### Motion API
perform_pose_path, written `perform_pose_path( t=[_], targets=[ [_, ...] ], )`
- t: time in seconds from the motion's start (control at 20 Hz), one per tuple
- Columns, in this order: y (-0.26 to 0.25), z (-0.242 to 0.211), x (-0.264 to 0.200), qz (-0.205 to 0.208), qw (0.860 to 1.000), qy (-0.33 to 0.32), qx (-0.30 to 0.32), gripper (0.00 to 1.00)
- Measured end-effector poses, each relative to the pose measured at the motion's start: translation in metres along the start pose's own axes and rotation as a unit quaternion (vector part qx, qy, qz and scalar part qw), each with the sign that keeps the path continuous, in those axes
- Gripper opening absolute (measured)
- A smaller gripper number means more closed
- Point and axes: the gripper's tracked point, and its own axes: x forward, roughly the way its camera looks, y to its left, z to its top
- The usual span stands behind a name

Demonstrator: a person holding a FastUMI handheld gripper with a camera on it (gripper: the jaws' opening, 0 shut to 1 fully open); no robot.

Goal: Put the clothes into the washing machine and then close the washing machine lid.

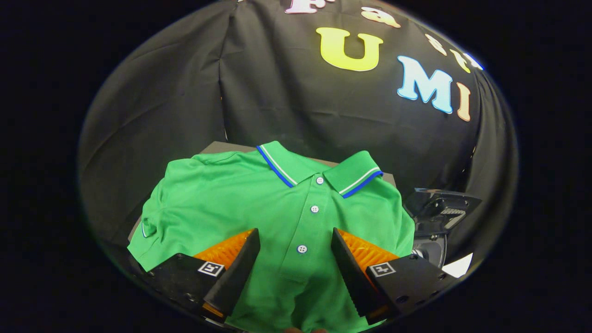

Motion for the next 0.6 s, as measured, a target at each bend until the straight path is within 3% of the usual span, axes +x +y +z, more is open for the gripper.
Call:
perform_pose_path(
  t=[0.4, 0.6],
  targets=[
    [0.004, -0.004, -0.003, 0.014, 1.000, -0.006, -0.002, 0.94],
    [0.010, -0.003, -0.005, 0.031, 0.999, 0.002, -0.015, 0.69]
  ],
)
